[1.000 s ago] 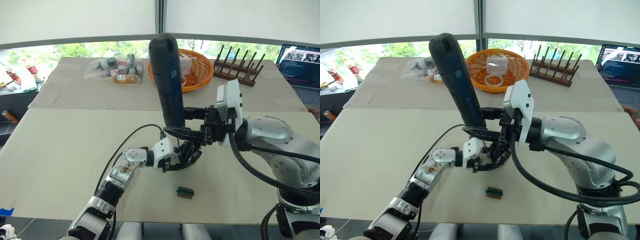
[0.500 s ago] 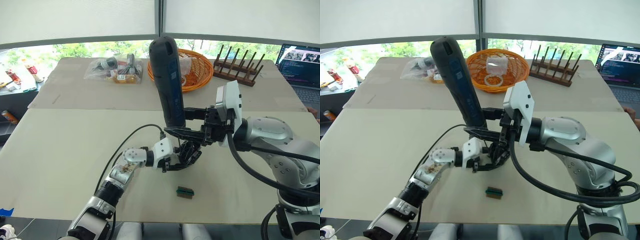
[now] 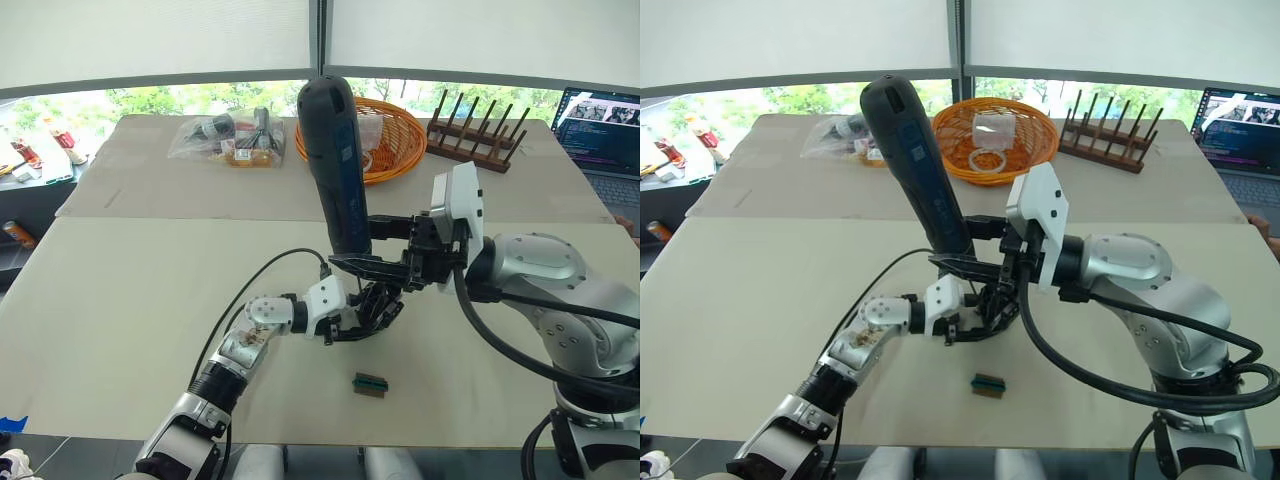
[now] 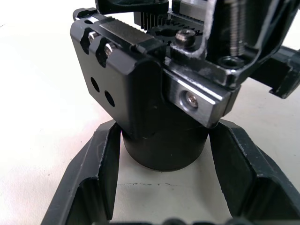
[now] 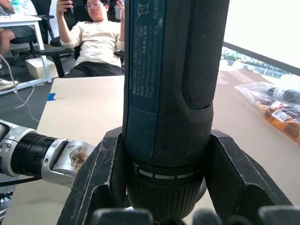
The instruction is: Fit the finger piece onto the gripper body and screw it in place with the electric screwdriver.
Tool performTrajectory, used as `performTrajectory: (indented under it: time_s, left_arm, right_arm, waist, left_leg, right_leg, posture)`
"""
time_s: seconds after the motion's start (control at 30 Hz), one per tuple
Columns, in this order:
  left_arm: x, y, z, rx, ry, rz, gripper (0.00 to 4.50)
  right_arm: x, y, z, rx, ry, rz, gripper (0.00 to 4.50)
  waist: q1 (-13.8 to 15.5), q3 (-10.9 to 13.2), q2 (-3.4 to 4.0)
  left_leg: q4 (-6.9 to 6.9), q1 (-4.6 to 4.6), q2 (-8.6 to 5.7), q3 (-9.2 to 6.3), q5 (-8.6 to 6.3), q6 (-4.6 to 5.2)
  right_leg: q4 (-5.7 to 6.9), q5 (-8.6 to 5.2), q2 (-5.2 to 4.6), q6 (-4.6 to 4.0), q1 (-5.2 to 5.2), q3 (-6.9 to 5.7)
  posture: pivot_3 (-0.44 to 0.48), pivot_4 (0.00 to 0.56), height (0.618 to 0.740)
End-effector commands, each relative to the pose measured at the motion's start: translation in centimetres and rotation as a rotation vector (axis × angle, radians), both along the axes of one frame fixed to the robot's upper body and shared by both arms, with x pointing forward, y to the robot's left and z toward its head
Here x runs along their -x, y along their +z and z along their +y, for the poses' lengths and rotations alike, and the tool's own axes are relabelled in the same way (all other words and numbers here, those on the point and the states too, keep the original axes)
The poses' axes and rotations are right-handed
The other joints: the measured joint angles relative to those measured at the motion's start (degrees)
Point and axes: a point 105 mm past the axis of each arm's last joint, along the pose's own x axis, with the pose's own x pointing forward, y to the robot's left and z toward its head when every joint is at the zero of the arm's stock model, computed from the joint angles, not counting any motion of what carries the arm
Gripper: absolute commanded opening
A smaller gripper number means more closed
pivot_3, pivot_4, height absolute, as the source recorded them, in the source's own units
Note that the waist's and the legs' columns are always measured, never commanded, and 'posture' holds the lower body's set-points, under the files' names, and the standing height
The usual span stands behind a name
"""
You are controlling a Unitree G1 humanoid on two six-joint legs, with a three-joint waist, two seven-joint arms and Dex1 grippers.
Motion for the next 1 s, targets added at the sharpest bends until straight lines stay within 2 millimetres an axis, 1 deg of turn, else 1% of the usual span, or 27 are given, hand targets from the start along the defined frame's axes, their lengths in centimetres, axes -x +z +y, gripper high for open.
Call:
performTrajectory:
  time_s: [0.03,0.23,0.6,1.0]
  left_arm:
    - [0.2,0.6,0.0,0.017,-0.007,-0.02,2.3]
    - [0.2,0.6,0.1,0.017,-0.008,-0.02,2.3]
    - [0.2,0.6,0.0,0.017,-0.008,-0.019,2.3]
    - [0.2,0.6,0.0,0.018,-0.005,-0.02,2.3]
  right_arm:
    - [0.7,1.3,0.0,-0.038,0.018,-0.087,1.93]
    - [0.7,1.3,0.0,-0.032,0.021,-0.087,1.93]
    - [0.9,2.0,0.3,-0.03,0.039,-0.111,1.93]
    - [1.1,0.8,0.1,-0.016,0.041,-0.093,1.93]
  waist:
    - [0.0,0.0,0.0]
    - [0.0,0.0,0.0]
    - [0.0,0.0,0.0]
    - [0.0,0.0,0.0]
  left_leg:
    - [0.0,0.0,0.0,0.0,0.0,0.0]
    - [0.0,0.0,0.0,0.0,0.0,0.0]
    - [0.0,0.0,0.0,0.0,0.0,0.0]
    - [-0.01,0.0,0.0,0.0,0.0,0.0]
  right_leg:
    - [0.0,0.0,0.0,0.0,0.0,0.0]
    - [0.0,0.0,0.0,0.0,0.0,0.0]
    - [-0.01,0.0,0.0,0.0,0.0,0.0]
    - [-0.02,0.0,0.0,0.0,0.0,0.0]
  posture:
    - [0.0,0.15,0.74]
    - [0.0,0.15,0.74]
    - [0.0,0.15,0.74]
    - [0.0,0.15,0.74]
